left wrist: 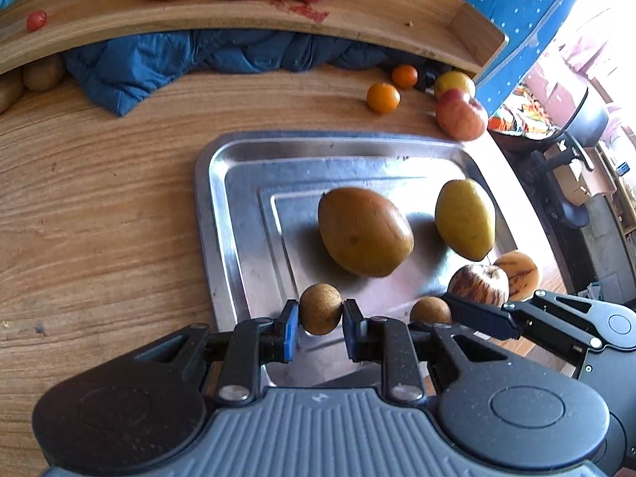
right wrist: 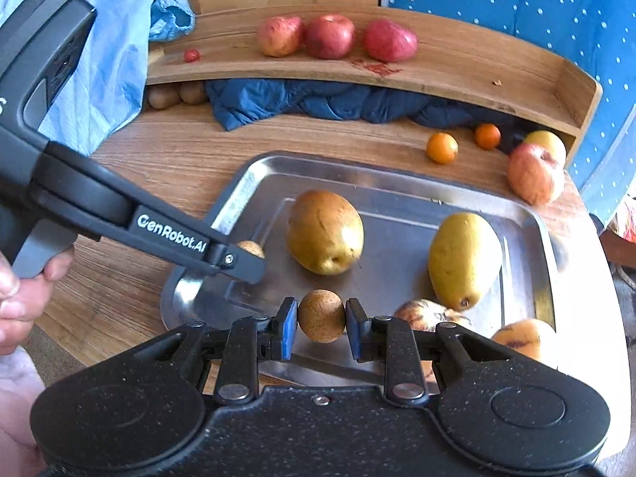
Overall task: Organize fruits
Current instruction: 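Carry the kiwi onto the tray with the left tool while the right tool places its kiwi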
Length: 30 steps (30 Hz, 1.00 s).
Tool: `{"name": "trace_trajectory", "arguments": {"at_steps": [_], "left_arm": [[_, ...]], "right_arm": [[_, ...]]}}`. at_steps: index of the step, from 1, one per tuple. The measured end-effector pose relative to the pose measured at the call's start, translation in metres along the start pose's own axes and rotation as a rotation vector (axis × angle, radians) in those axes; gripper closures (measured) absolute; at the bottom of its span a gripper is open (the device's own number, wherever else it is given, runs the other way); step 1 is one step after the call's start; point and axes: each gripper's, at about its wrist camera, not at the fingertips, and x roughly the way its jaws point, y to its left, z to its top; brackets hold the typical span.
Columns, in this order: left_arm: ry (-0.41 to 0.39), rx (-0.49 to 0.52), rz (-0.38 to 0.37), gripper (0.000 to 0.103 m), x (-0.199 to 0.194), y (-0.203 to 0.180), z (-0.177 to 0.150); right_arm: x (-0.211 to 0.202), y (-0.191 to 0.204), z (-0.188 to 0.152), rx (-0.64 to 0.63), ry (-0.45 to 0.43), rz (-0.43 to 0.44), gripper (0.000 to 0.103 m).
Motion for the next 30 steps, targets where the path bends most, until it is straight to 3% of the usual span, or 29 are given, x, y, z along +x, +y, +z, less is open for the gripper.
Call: {"name": "trace_trajectory", "arguments": {"at_steps": [14,21,27,30], "left_arm": [[0.034,-0.02,0.017,0.076,0.003,0.001,-0.005],[0.01,-0.043,0.03,0.053,-0.008,0.003,-0.009],[-0.024,-0.043,0.077,0.017,-0.026,-0.003,-0.015],[-0.026,-0.053,0.109,0.004,-0.033,-0.005,-0.02]], "right_arm": [[0.005,-0.001,-0.005,-0.004,0.024,0.015,0.075],[-0.004,0.0,-0.007,-0.008,0.002,0.023,0.068],[-0.02,0.003,-0.011,-0.037,-0.038,0.033,0.05],[-0.03,0.002,-0.014,-0.037,-0.057,0.042,0.035]]}}
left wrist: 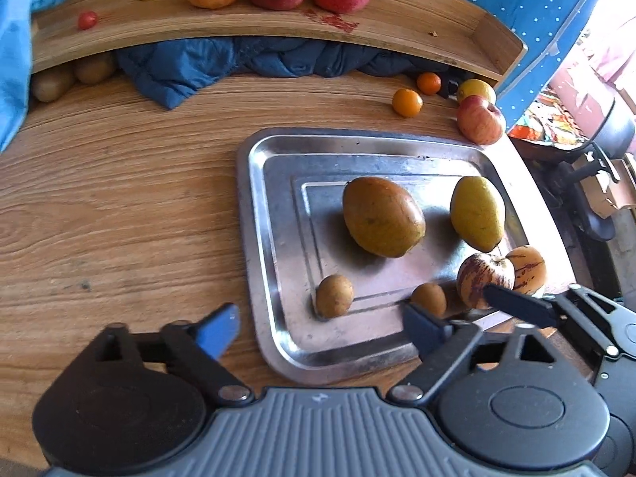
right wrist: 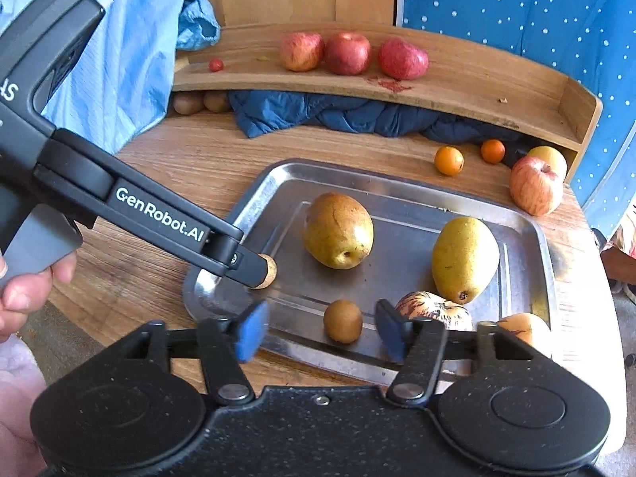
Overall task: Organize fruits
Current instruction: 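Carry the kiwi onto the tray with the left tool while the right tool places its kiwi, then move both open tools back toward the oranges under the shelf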
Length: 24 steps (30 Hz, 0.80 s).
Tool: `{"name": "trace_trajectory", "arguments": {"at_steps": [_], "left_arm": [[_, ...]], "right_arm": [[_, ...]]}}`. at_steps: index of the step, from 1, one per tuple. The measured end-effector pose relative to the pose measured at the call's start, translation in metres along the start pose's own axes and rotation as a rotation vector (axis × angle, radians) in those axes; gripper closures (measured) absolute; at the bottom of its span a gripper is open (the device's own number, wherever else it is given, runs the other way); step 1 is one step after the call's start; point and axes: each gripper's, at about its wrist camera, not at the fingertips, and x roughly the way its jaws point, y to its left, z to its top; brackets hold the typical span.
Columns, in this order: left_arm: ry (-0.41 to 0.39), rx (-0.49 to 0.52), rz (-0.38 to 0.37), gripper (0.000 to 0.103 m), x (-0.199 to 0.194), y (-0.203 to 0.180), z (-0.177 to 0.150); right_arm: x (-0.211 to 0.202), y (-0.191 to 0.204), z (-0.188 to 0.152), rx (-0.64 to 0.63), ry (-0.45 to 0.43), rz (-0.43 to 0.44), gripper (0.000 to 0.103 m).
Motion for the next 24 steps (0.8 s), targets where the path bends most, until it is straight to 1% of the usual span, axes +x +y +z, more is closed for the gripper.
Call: {"name": "trace_trajectory", "arguments": {"at_steps": [1,2,4,6,7,8,10,13,16,19,24], "left_arm": [[0.006,-0.005,0.011,0.001,-0.002,0.0,-0.002],[0.017,-0.008,0.019,0.001,-0.003,0.001,-0.004],[0.046,-0.011,0.028,0.001,-0.004,0.001,-0.009],[0.068,-0.014,0.041,0.001,-0.005,0.001,-0.014],[0.075,-0.018,0.048,0.001,-0.006,0.001,-0.017],[0.08,-0.023,0.053,0.001,-0.006,0.001,-0.018],[0.086,-0.028,0.062,0.001,-0.008,-0.001,-0.021],[0.095,-0.013,0.079,0.001,-0.009,-0.009,-0.021],[0.111,0.036,0.114,0.001,-0.008,-0.022,-0.019],[0.117,0.074,0.11,0.001,-0.007,-0.034,-0.013],[0.102,0.131,0.12,0.001,-0.004,-0.057,0.004]], "right_arm": [[-0.004,-0.001,-0.001,0.006,-0.005,0.006,0.029],[-0.007,-0.002,-0.002,0.014,-0.011,0.012,0.022],[-0.014,-0.003,-0.005,0.027,-0.019,0.018,0.017],[-0.02,-0.006,-0.01,0.042,-0.023,0.017,0.016],[-0.023,-0.008,-0.013,0.05,-0.023,0.012,0.013],[-0.026,-0.009,-0.016,0.058,-0.023,0.005,0.008],[-0.033,-0.014,-0.021,0.081,-0.03,-0.01,0.004],[-0.041,-0.022,-0.026,0.116,-0.032,-0.042,0.002],[-0.047,-0.033,-0.032,0.165,-0.033,-0.061,0.001],[-0.052,-0.044,-0.037,0.204,-0.034,-0.082,0.001],[-0.059,-0.062,-0.038,0.244,-0.06,-0.123,0.001]]}}
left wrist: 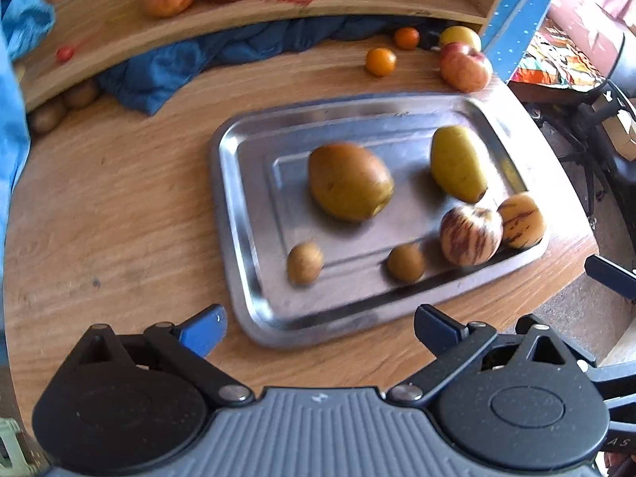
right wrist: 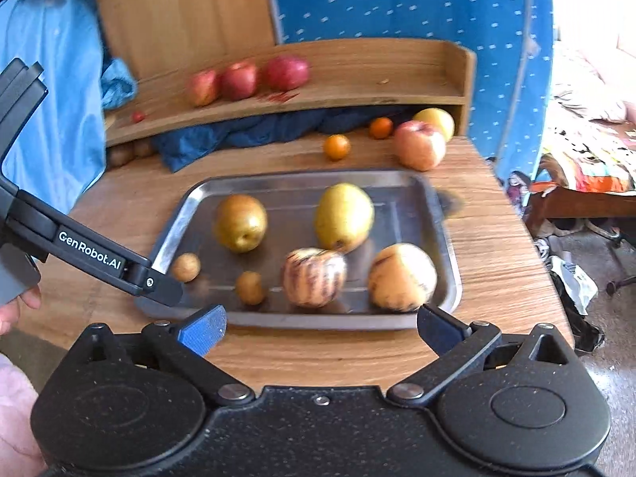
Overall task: Organize fruits
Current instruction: 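Move both open tools back toward the oranges under the shelf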
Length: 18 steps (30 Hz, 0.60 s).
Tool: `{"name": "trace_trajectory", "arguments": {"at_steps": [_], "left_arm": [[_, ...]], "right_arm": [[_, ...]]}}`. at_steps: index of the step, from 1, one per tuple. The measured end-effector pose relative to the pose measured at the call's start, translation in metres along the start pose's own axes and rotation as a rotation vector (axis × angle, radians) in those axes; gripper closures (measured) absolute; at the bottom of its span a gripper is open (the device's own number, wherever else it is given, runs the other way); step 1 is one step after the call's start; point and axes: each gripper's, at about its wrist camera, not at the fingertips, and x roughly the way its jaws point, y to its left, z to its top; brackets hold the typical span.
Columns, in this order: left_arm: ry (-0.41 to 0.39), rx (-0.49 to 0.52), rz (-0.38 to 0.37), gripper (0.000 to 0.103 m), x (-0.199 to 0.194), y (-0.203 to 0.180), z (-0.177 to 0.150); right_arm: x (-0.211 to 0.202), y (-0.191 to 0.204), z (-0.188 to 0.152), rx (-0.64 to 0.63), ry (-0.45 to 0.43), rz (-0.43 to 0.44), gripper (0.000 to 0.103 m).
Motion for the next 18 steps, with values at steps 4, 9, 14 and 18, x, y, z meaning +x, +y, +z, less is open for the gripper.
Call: {"name": "trace_trajectory", "arguments": {"at_steps": [4,9,14,18], "left_arm": [[-0.029,0.023,-0.007,0.001,0.001,-0.014,0.021],[-0.045,0.011,-0.022,0.001,0.01,-0.025,0.053],[-0.058,-0.006,-0.038,0.001,0.02,-0.029,0.083],[-0.055,-0.035,-0.047,0.001,0.032,-0.028,0.103]], "right_arm": [[0.001,-0.016,0.009,0.018,-0.031,-0.016,0.001],[0.011,-0.037,0.026,0.016,-0.046,-0.041,0.001],[0.024,-0.054,0.046,0.029,-0.065,-0.049,0.001],[0.037,-0.063,0.056,0.024,-0.063,-0.057,0.001]]}}
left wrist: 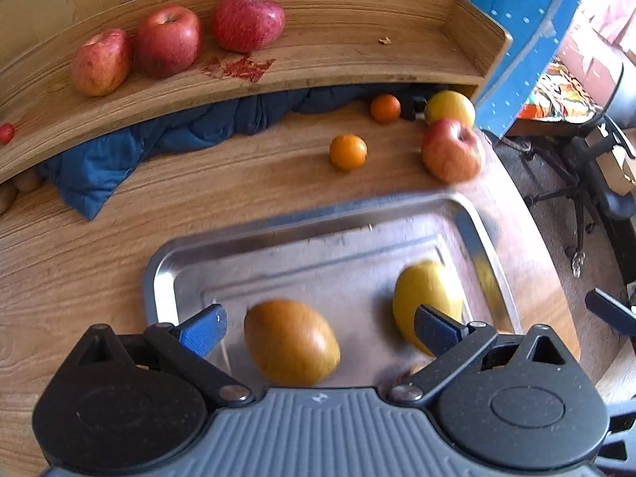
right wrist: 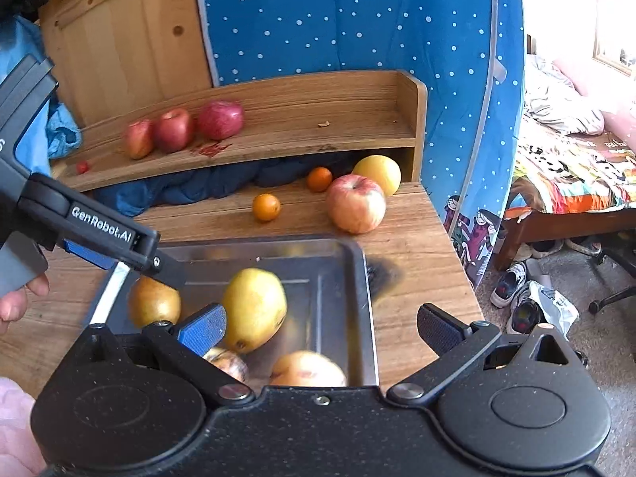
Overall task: Organize fruits
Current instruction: 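Move both open tools back toward the oranges under the shelf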
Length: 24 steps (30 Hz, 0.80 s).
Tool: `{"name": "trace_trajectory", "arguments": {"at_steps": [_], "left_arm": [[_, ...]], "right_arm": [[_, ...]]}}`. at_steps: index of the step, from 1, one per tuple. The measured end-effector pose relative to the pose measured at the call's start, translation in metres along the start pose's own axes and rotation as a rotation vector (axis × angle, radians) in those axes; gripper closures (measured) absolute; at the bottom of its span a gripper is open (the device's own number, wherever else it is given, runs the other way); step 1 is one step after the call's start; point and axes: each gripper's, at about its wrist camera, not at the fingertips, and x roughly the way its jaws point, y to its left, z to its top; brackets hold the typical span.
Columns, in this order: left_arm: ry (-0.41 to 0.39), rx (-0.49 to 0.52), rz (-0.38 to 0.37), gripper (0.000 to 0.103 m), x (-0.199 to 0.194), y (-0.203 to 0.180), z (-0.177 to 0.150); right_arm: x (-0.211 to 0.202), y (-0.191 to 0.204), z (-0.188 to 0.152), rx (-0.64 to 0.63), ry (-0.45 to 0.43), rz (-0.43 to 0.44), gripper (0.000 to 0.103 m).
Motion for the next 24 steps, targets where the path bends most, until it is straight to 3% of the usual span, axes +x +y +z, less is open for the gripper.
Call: {"name": "trace_trajectory", "arguments": {"at_steps": [4,14,24], "left_arm": [[0.023,-0.03,0.009,0.001,0.015,0.004,0.017],[0.022,0.004,0.032,0.001,0.041,0.002,0.054],[0.001,0.027,-0.016,0.001,0.064,0.002,0.072]], "right_arm": [[0.012,-0.005,0.008,-0.013,0.004,-0.005,0.001],[0.047,-0.021,0.026,0.013,0.042,-0.014,0.001],[0.084,-0.026,0.044,0.015,0.099,-0.009,0.001]]}}
